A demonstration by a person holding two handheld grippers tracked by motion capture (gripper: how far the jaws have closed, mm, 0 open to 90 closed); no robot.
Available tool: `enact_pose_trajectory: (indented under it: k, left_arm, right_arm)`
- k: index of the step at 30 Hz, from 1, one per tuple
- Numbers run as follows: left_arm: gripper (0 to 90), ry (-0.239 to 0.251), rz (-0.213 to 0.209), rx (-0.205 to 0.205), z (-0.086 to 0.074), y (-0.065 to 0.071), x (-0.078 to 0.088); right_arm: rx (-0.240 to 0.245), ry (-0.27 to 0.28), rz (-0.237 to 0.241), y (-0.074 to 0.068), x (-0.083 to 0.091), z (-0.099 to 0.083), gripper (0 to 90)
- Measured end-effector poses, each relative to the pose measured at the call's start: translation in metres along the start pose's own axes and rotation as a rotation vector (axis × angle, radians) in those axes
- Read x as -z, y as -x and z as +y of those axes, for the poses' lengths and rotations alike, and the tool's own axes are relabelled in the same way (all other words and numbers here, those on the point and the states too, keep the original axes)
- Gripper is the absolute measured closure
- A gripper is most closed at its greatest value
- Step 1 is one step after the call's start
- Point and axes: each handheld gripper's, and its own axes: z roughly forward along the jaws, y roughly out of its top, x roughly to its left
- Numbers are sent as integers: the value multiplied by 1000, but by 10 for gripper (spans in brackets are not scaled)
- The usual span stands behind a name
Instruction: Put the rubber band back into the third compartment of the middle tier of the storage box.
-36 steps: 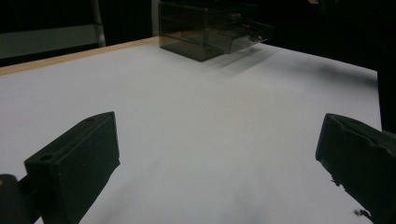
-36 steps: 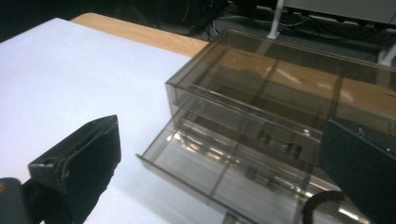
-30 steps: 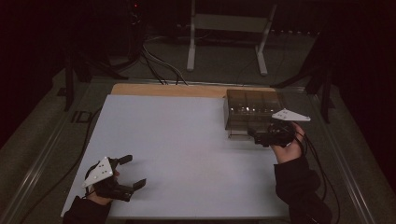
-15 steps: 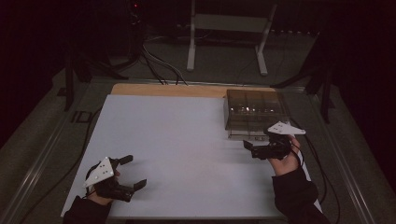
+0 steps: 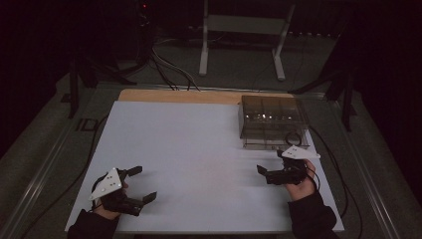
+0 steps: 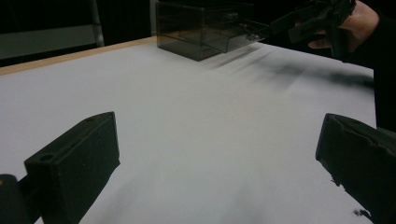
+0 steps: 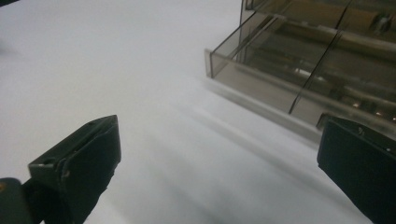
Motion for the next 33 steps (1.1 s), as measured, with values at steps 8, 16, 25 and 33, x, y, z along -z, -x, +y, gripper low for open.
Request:
enact_pose_trajectory:
  k: [8, 16, 25, 33]
  left_arm:
    - [3, -1, -3, 7, -1, 0, 0]
    - [3, -8, -7, 0, -1, 1, 0]
    - [3, -8, -5, 1, -2, 2, 0]
    - [3, -14, -6, -2, -2, 2, 0]
  right_arm:
    - [7, -15, -5, 3, 4, -19, 0]
    - [-16, -26, -15, 7, 13, -36, 0]
    - [-41, -24, -32, 13, 27, -50, 0]
    - [-40, -27, -68, 18, 33, -60, 0]
